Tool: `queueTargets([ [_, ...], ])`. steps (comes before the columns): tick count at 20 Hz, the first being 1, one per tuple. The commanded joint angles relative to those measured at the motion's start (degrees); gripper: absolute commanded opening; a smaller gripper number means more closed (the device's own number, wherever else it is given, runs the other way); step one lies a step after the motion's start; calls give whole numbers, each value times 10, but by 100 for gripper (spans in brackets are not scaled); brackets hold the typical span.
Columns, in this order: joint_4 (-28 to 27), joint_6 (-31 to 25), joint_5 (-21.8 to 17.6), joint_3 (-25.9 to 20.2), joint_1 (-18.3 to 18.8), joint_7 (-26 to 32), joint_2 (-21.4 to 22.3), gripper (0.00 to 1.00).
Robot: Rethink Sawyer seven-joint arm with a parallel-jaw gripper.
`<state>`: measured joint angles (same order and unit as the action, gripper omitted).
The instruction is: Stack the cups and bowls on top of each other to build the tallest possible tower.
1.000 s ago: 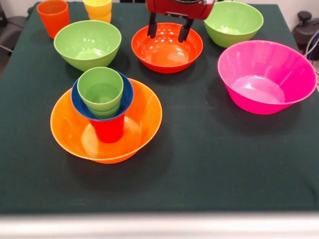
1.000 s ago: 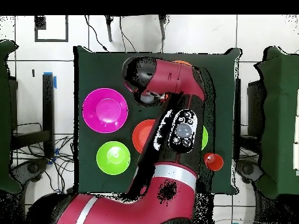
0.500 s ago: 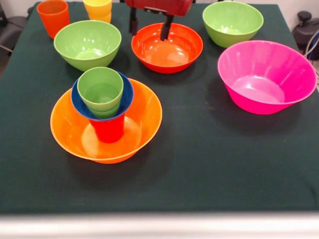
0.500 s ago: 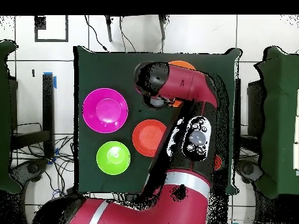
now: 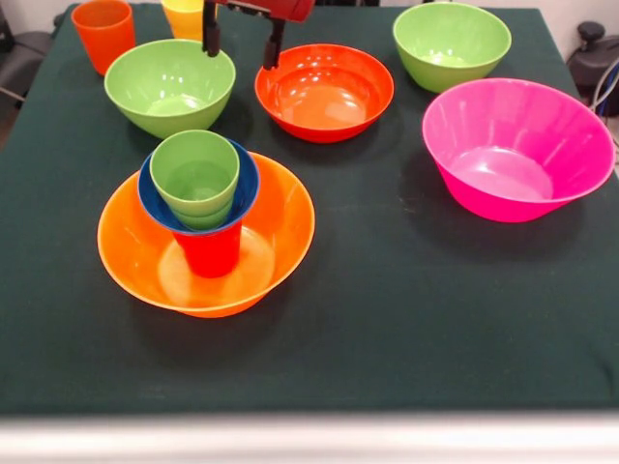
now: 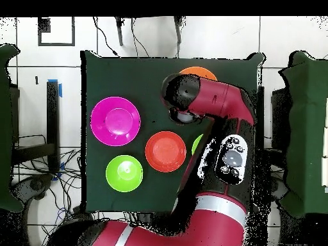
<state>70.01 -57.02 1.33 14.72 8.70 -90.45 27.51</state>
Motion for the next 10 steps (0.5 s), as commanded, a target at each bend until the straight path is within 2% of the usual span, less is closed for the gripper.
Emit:
queueTargets([
  [1, 47, 25, -50, -58, 6, 32, -5, 100],
  [10, 48, 18, -54, -64, 6, 26, 0, 100],
])
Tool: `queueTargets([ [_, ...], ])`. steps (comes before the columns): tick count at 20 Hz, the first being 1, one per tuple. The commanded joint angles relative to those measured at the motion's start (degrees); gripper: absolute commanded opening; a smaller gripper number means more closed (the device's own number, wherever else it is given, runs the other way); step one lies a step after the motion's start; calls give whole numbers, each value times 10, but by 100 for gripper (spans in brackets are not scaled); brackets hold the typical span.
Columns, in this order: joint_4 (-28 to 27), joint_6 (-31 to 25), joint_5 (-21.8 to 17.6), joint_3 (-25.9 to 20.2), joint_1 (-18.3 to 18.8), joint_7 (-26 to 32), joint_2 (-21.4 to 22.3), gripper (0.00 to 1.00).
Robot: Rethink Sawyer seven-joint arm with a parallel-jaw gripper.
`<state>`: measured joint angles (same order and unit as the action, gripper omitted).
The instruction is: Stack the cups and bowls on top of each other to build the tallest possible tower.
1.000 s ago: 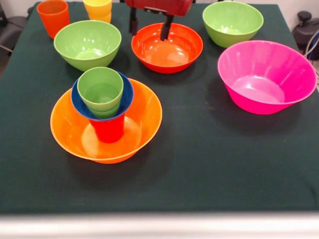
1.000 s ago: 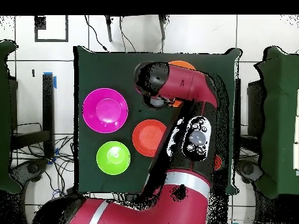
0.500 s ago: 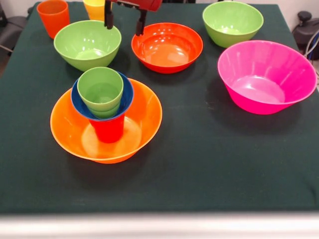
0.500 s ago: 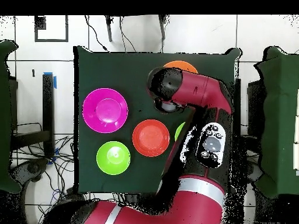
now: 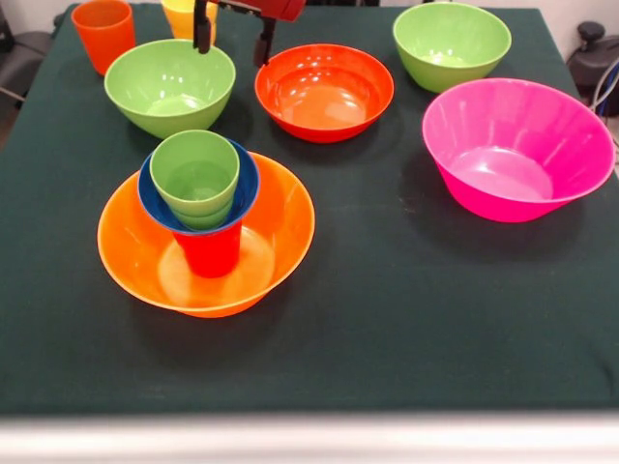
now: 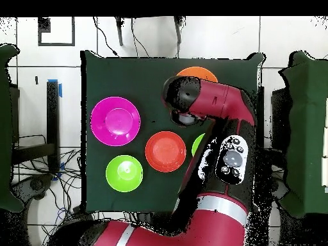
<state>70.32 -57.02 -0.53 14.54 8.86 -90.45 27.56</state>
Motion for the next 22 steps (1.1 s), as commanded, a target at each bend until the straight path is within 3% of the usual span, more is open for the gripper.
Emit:
queueTargets([
  [1, 48, 17, -35, -62, 1, 22, 3, 100],
  [9, 36, 0, -21, -60, -31, -28, -1, 100],
  [22, -48, -36, 21, -65, -72, -103, -54, 100],
])
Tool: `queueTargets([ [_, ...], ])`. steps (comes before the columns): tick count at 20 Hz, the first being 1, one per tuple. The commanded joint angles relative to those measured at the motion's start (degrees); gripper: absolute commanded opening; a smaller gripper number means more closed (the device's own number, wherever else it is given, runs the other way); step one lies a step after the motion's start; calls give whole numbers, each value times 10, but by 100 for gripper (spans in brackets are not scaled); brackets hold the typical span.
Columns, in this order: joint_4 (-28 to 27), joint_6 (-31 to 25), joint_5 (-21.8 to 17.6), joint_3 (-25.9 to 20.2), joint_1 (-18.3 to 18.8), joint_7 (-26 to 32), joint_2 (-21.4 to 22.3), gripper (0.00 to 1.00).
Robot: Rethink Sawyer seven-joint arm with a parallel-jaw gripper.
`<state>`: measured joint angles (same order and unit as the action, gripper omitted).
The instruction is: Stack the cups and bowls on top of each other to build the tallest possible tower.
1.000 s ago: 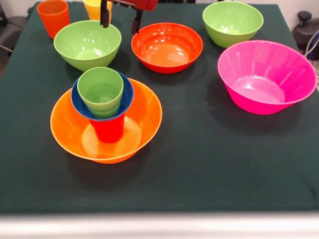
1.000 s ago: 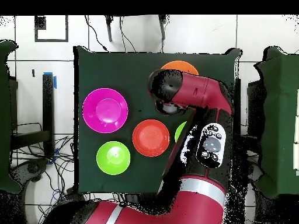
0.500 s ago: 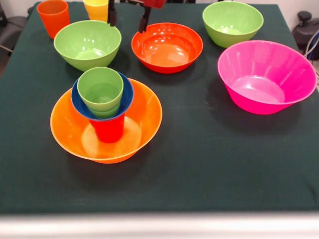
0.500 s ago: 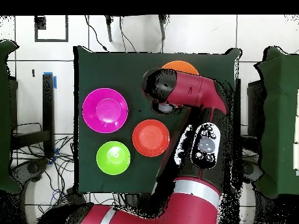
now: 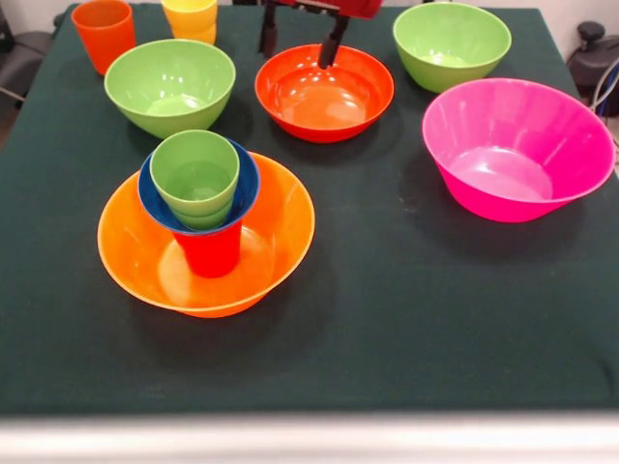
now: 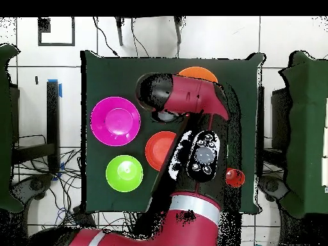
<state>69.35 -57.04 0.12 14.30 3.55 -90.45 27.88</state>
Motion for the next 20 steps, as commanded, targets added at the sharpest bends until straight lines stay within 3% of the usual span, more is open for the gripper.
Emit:
queueTargets([
  [1, -44, -39, 18, -62, -21, -106, -61, 100],
  [10, -121, -61, 56, -58, -40, -142, -112, 100],
  [20, -158, -55, 84, -64, -45, -154, -143, 100],
])
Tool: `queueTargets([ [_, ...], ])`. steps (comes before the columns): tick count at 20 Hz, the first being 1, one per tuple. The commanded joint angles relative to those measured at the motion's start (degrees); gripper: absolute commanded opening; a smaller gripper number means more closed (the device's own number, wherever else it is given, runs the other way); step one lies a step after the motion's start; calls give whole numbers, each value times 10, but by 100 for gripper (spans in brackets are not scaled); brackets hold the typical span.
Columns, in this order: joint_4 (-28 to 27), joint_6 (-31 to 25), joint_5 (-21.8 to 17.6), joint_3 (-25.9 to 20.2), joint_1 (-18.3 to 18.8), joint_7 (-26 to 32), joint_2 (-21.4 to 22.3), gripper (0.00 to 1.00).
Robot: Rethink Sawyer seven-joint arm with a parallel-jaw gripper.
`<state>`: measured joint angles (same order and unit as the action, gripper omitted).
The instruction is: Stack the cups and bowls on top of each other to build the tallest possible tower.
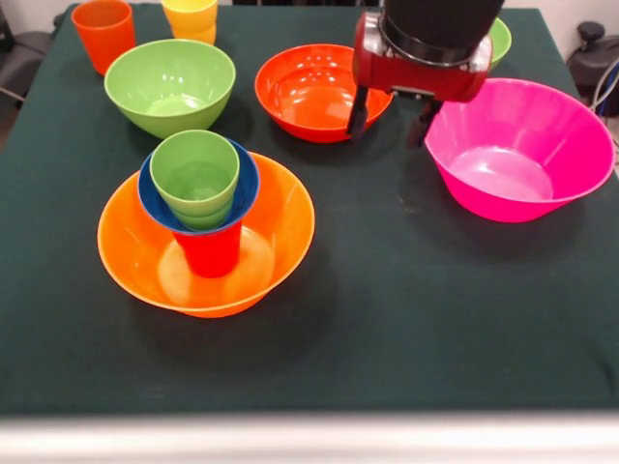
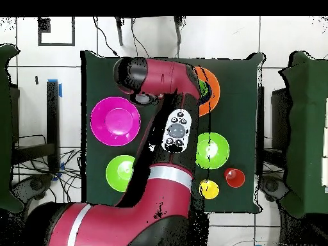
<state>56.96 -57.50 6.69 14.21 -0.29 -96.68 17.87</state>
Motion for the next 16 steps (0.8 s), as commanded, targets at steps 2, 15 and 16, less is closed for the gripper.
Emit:
queueTargets([
  [2, -35, -54, 28, -70, -7, -93, -42, 100],
  [15, 2, -58, 70, -84, -6, -71, -5, 100],
  [16, 6, -55, 72, -85, -4, -68, -3, 100],
])
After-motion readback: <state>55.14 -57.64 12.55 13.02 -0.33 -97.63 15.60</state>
